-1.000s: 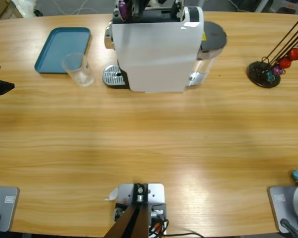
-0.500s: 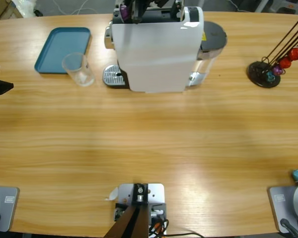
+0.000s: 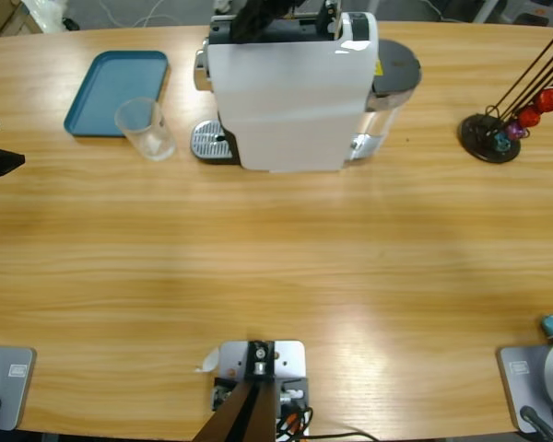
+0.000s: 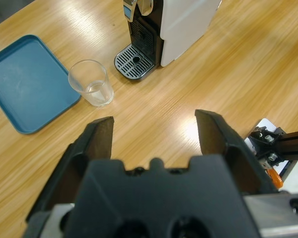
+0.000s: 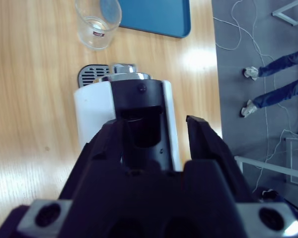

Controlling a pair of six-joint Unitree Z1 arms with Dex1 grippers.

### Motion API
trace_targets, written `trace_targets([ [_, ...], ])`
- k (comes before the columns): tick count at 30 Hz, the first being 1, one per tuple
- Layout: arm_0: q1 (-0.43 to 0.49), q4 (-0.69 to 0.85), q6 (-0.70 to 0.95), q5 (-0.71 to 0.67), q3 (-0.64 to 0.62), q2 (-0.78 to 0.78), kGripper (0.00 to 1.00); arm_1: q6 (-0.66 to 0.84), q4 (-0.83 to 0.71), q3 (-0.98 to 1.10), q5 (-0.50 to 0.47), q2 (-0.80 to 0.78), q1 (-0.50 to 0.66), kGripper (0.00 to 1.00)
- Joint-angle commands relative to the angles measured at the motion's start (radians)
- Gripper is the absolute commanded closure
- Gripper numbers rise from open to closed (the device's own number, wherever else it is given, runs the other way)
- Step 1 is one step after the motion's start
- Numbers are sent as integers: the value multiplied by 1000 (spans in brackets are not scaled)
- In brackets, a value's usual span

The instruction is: Pour coffee

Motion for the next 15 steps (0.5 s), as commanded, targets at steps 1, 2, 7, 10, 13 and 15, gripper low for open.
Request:
trace_targets([
  [1,-7,-13,10,-13,41,-16,303,43,4,-147,-85,-51,65,476],
  [2,-7,-13,9,-13,41,-18,303,51,3,-170,-103,-65,92,449],
  [7,-2,-13,9,-10,41,-11,303,225,7,-114,-433,-161,216,0],
  [10,1,-18,9,-9,41,-4,303,403,144,-86,-818,-197,221,0],
  [13,1,-22,9,-10,41,5,303,454,295,-82,-901,-248,249,7],
  [15,1,-22,9,-13,41,4,303,484,295,-61,-894,-299,258,11],
])
